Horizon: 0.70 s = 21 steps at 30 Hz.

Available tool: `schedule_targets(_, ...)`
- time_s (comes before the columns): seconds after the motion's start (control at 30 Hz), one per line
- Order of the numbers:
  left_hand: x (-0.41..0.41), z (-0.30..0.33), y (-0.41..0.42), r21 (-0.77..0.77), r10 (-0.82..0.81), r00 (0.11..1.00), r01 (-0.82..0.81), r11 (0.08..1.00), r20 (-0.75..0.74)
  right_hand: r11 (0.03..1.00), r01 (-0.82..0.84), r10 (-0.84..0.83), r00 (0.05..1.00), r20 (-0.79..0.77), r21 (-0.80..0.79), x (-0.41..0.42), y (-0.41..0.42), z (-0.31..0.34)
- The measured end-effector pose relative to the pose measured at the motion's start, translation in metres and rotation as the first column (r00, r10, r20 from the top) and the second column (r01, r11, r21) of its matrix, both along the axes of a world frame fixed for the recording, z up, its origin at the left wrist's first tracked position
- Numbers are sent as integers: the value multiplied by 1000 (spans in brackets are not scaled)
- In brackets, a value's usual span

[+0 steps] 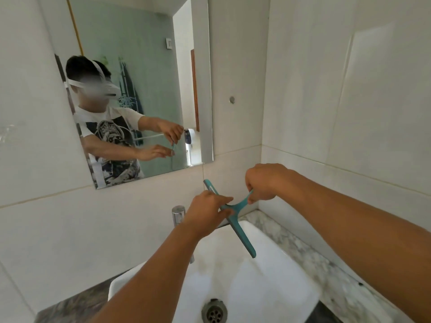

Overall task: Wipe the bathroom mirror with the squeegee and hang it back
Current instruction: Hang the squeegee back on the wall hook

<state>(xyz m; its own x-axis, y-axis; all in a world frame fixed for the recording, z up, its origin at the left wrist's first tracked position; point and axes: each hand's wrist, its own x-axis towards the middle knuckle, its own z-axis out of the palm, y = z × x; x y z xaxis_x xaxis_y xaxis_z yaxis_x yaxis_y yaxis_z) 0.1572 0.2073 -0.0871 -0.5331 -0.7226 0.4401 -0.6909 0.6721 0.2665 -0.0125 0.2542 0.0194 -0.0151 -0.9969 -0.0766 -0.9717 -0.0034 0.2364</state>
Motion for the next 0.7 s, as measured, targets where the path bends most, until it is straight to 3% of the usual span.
schedule_targets(0.2, -10, 1, 5, -56, 25, 1000, -24, 998, 13, 1000, -9, 9, 1000, -15, -11, 5, 3, 3)
schedule_targets(0.43, -12, -5, -1, -4, 34, 999, -34, 999, -20, 999, -23, 21, 998, -65, -35, 4, -5, -3)
schedule_targets(0.7, -15, -12, -19, 88, 147, 982, -137, 987, -117, 927, -191, 157, 979, -127, -322, -15, -18, -14)
